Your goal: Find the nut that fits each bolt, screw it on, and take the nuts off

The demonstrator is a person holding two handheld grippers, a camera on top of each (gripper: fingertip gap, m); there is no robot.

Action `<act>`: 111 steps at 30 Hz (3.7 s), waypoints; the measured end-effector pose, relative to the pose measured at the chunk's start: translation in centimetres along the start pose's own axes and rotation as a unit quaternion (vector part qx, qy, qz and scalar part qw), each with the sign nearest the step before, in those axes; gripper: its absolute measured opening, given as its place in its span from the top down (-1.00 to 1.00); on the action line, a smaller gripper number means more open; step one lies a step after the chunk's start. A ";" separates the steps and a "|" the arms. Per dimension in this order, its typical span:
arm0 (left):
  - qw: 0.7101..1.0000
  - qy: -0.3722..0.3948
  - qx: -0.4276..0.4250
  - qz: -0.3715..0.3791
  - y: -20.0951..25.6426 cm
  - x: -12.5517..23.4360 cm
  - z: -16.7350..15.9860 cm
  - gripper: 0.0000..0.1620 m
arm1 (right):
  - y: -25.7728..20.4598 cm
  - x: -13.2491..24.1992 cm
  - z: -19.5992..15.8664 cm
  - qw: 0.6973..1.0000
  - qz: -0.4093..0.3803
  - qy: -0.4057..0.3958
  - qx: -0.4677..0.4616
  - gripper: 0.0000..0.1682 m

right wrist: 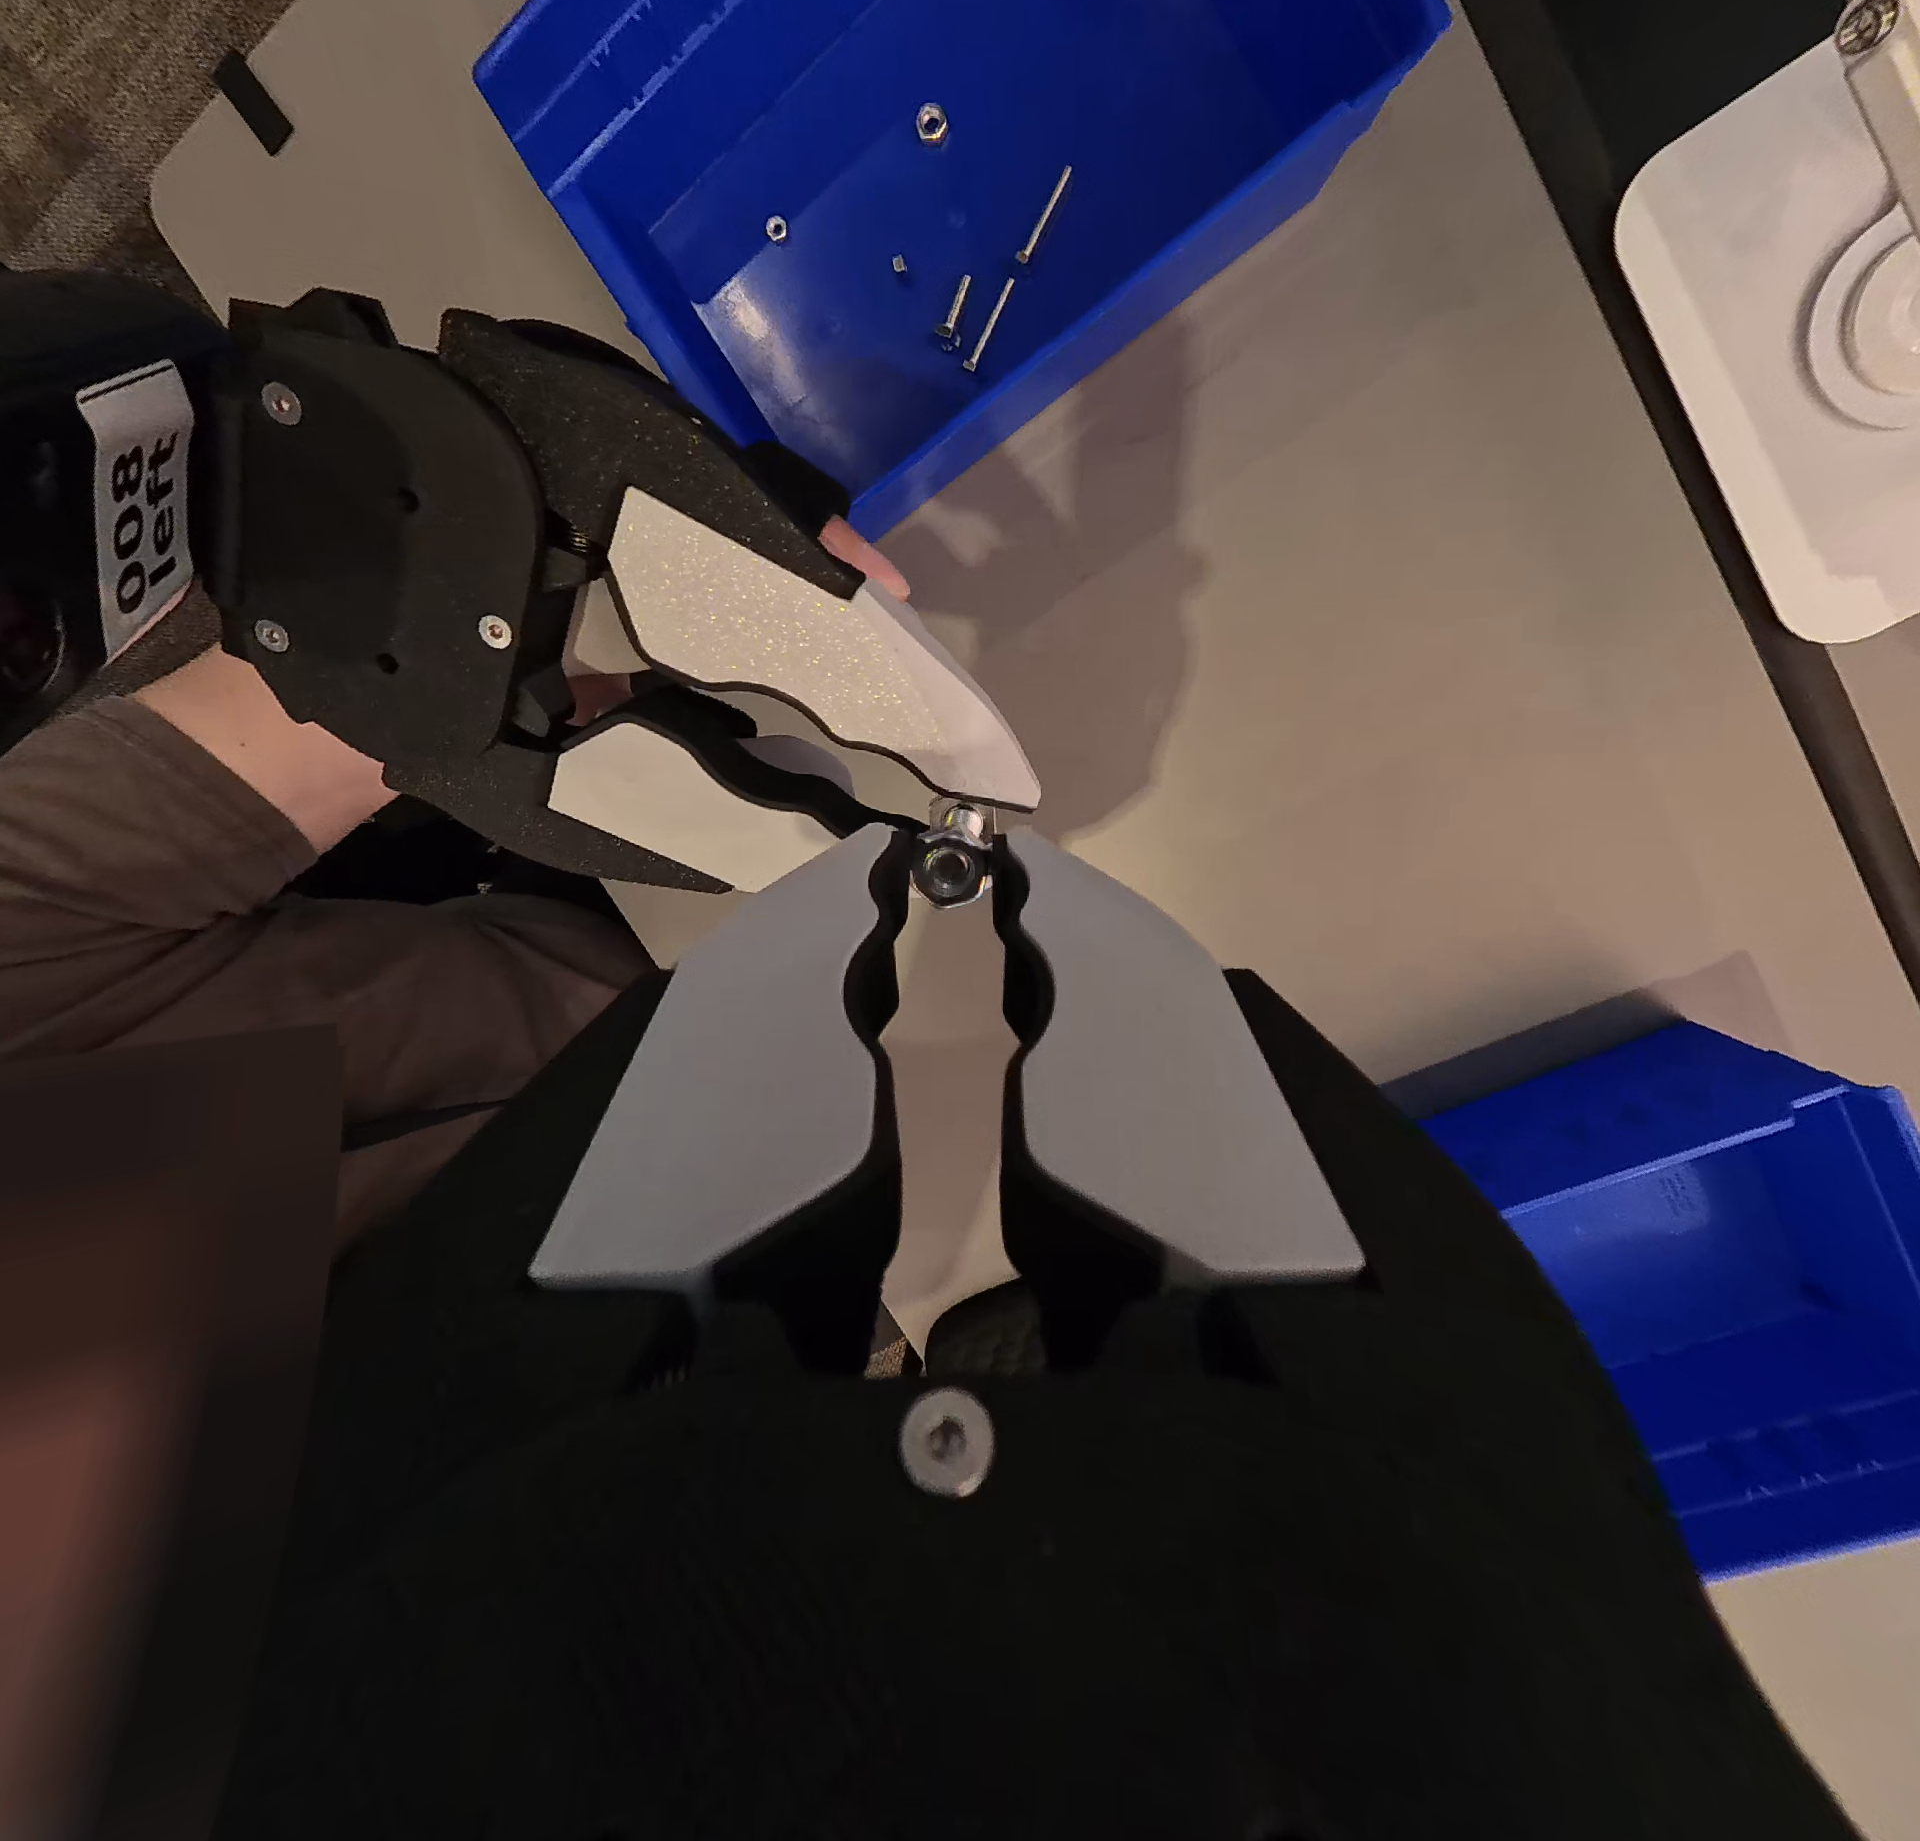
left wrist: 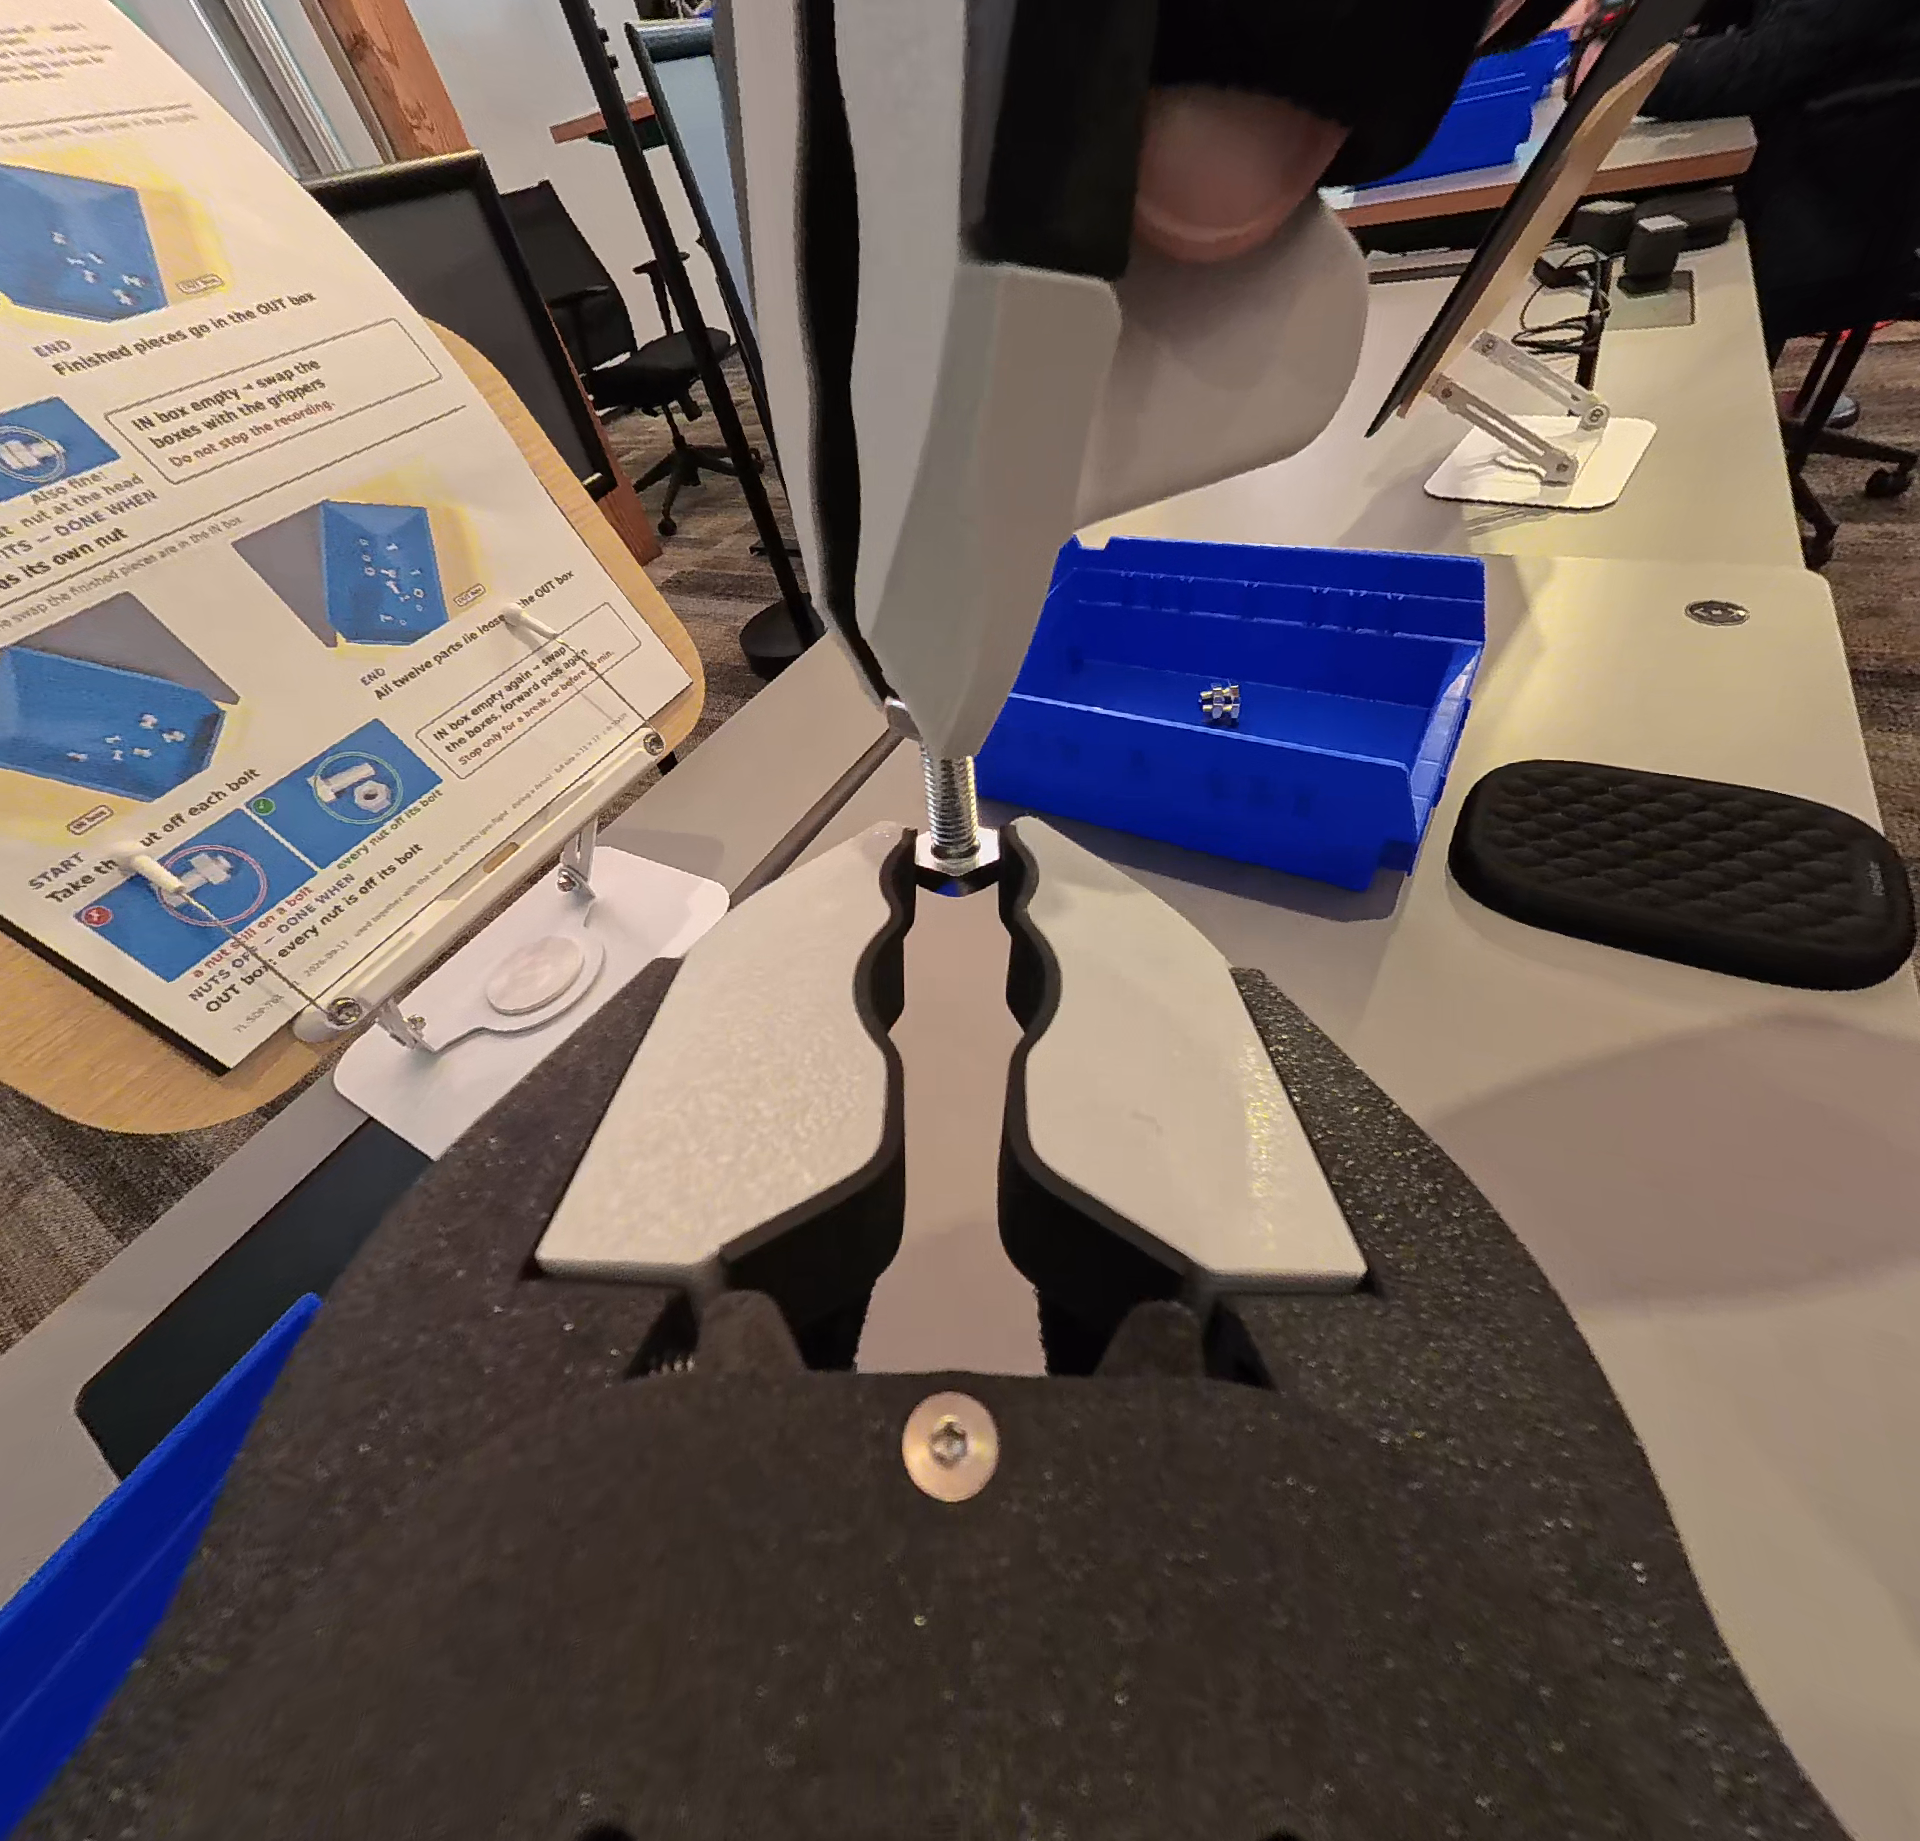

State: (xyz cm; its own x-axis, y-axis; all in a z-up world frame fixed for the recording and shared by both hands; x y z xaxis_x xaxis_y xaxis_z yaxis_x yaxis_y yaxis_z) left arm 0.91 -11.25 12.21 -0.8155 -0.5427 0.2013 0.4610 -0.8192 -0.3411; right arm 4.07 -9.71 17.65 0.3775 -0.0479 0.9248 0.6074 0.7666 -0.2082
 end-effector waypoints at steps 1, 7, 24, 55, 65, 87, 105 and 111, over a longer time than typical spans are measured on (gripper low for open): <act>1.000 0.001 0.001 -0.003 0.0 0.0 0.0 0.82 | 0.0 0.0 0.0 1.000 -0.001 -0.001 0.002 0.80; 1.000 0.007 0.004 -0.009 0.2 0.0 0.2 0.82 | 0.0 0.0 0.2 1.000 -0.010 0.002 0.020 0.80; 0.992 0.066 0.055 -0.096 0.5 1.2 1.0 0.82 | -1.8 5.0 0.8 0.945 0.011 0.196 0.263 0.74; 0.955 0.119 0.024 -0.272 5.3 3.2 3.3 0.82 | -3.4 4.3 -7.0 0.830 0.231 0.318 0.397 0.68; 0.913 0.158 0.008 -0.375 8.2 4.2 4.1 0.82 | -5.8 4.2 -8.7 0.802 0.300 0.211 0.472 0.70; 0.858 0.202 0.011 -0.472 10.1 5.9 4.9 0.82 | -8.3 2.7 -9.5 0.727 0.414 0.247 0.488 0.69; 0.863 0.195 0.018 -0.466 9.8 5.7 4.7 0.82 | -8.2 2.5 -9.4 0.737 0.433 0.233 0.464 0.80; 0.866 0.192 0.014 -0.462 9.9 5.6 4.7 0.82 | -8.1 2.4 -9.5 0.742 0.435 0.227 0.457 0.80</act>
State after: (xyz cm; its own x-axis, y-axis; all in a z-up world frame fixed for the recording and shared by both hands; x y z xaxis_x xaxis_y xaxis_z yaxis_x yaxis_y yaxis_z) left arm 2.57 -23.24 14.30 -0.8945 0.4436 0.0550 -0.4461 -0.8778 -0.1745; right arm 6.64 -22.13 18.54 0.6712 0.6681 0.3211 -0.6539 0.7377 -0.1678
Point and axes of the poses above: each gripper's, where its closed fingertips meet, x back along the fingers, z out of its top, y = z × x across the jaws, the point moved 4 cm from there along x, back along the fingers, and after that the axes turned 9 degrees about -x, right-handed, at the moved point
